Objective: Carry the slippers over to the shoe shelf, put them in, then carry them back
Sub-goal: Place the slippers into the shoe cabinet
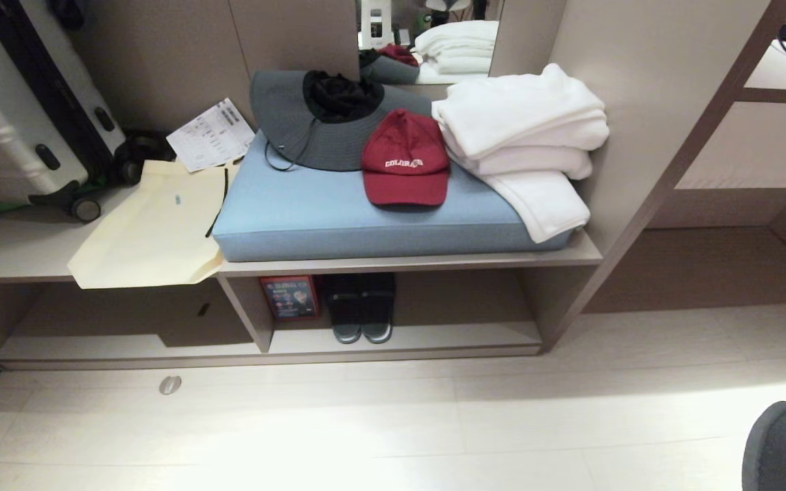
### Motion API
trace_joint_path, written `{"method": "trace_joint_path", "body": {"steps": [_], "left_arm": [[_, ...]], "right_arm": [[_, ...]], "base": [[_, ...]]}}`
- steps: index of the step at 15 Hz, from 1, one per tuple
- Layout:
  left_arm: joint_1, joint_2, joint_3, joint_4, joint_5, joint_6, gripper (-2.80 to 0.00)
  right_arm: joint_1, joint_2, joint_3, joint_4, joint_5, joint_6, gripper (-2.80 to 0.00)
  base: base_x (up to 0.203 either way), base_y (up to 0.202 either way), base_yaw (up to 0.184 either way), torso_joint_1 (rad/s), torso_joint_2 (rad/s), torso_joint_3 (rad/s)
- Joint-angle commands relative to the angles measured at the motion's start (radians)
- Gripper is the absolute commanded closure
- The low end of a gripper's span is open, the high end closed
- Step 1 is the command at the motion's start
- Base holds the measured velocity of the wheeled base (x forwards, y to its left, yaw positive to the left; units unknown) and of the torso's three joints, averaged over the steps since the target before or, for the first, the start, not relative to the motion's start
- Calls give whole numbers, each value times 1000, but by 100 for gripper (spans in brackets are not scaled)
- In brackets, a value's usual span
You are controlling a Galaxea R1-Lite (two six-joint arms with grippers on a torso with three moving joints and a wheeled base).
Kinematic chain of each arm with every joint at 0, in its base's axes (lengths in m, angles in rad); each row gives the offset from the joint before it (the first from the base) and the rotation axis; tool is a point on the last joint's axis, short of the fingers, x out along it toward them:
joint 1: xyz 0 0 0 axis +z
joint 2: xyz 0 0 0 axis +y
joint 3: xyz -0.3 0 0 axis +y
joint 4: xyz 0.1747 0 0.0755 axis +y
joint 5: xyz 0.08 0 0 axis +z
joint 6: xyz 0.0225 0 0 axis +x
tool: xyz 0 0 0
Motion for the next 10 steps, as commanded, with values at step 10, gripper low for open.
{"method": "trace_joint_path", "body": {"steps": [10], "left_arm": [[-1, 1, 0, 0, 0, 0, 0]], "right_arm": [[0, 1, 2, 0, 0, -1, 0]], "base": [[0, 0, 0, 3, 3, -200]]}}
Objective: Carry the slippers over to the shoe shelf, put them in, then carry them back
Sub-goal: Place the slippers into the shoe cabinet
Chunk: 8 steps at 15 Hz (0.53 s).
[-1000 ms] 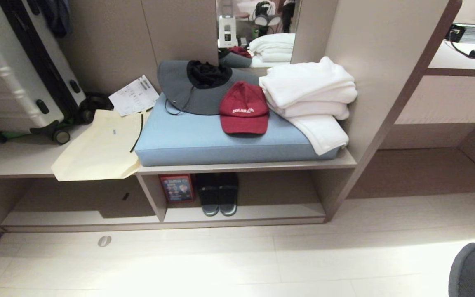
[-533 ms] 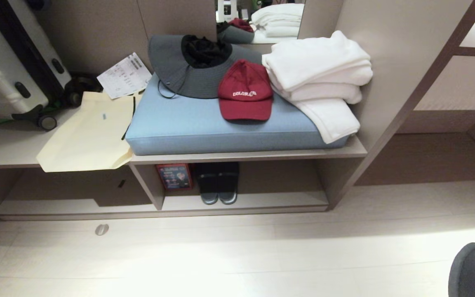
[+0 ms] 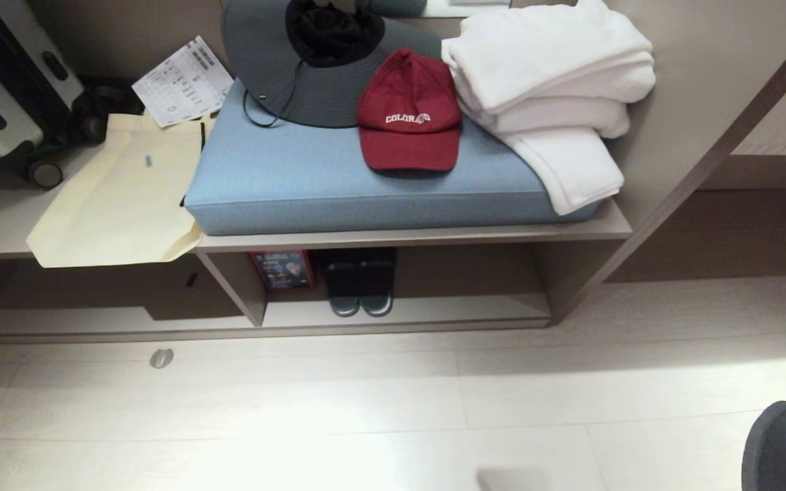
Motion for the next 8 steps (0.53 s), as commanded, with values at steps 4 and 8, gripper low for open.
{"method": "trace_joint_path", "body": {"steps": [4, 8], "left_arm": [[1, 1, 0, 0, 1, -1, 0], [0, 1, 0, 0, 1, -1, 0]], "right_arm": [[0, 1, 2, -1, 0, 0, 0], [0, 1, 2, -1, 0, 0, 0]], "base": [[0, 0, 0, 3, 4, -193], [0, 0, 0, -1, 3, -196]]}}
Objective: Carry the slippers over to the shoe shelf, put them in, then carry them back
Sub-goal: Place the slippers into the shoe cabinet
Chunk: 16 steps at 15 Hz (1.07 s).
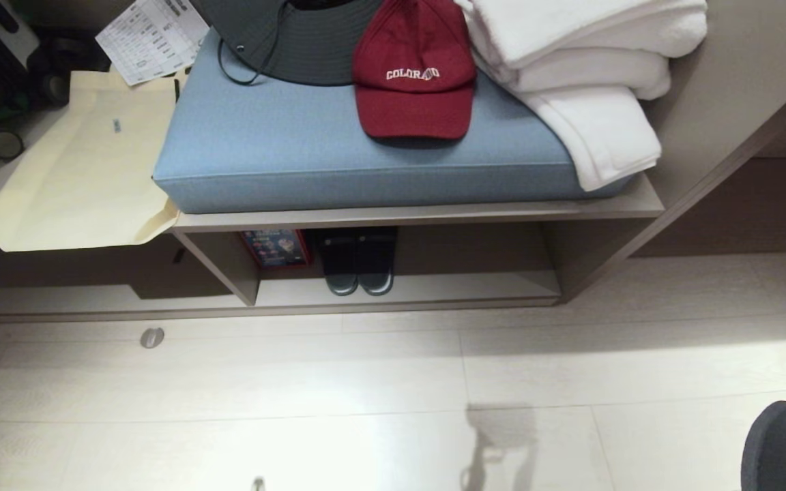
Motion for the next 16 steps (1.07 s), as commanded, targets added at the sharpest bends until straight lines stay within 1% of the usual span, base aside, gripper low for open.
{"method": "trace_joint_path", "body": {"steps": [1, 16], "left_arm": [[1, 1, 0, 0, 0, 0, 0], [0, 1, 0, 0, 0, 0, 0]], "right_arm": [[0, 1, 2, -1, 0, -1, 0], [0, 1, 2, -1, 0, -1, 0]], "base": [[0, 0, 0, 5, 2, -200], [0, 0, 0, 3, 3, -197]]}}
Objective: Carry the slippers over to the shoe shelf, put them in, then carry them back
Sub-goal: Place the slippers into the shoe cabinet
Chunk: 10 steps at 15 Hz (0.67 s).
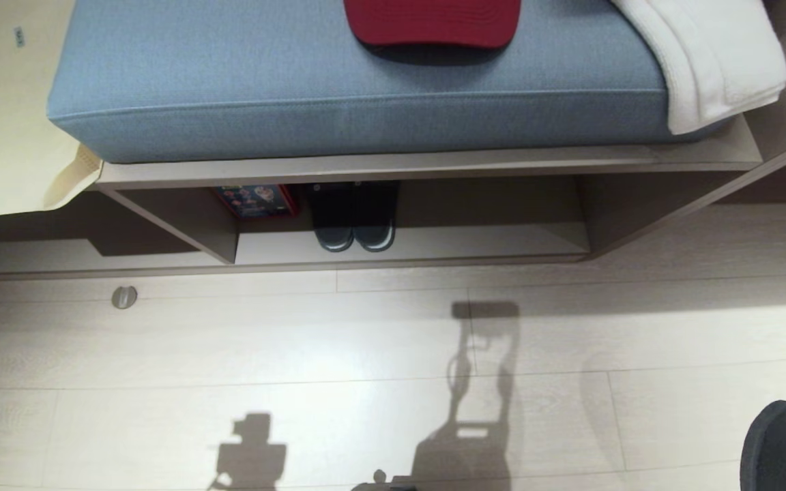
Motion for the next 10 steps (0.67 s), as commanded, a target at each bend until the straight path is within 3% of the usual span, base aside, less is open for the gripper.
{"method": "trace_joint_path", "body": {"steps": [1, 10], "left_arm": [[0, 1, 0, 0, 0, 0, 0], [1, 1, 0, -2, 0, 0, 0]], "right_arm": [[0, 1, 2, -1, 0, 0, 0], [0, 1, 2, -1, 0, 0, 0]], "base": [[0, 0, 0, 2, 7, -201], [0, 0, 0, 1, 4, -195]]}}
